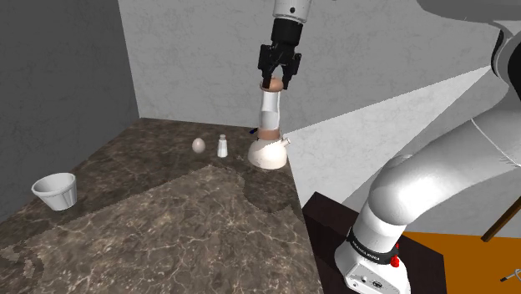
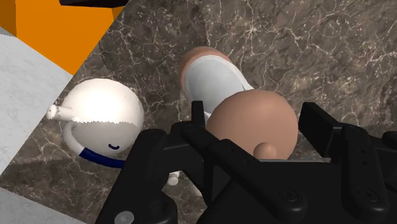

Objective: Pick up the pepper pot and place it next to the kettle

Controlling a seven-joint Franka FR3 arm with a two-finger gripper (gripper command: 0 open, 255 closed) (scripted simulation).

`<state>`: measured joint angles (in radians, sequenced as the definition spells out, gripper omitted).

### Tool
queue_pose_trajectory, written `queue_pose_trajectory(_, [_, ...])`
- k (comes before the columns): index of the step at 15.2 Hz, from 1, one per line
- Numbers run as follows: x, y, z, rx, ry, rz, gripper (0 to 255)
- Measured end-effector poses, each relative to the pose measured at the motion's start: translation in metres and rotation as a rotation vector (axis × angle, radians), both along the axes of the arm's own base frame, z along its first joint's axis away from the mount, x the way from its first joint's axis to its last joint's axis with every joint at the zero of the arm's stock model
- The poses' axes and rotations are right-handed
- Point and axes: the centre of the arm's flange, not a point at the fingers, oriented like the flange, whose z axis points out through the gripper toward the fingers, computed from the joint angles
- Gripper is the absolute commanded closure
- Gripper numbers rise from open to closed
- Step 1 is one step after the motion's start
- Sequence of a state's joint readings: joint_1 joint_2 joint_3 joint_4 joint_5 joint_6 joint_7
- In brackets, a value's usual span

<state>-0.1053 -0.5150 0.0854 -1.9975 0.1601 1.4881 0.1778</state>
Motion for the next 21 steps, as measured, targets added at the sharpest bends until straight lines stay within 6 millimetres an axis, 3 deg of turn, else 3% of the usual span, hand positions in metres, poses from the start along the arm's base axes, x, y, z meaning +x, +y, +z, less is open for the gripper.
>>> queue_pose_trajectory(7, [-0.050, -0.071, -0.005, 0.001, 0.000, 0.001, 255])
queue_pose_trajectory(21, [-0.052, -0.079, -0.073, 0.001, 0.001, 0.002, 255])
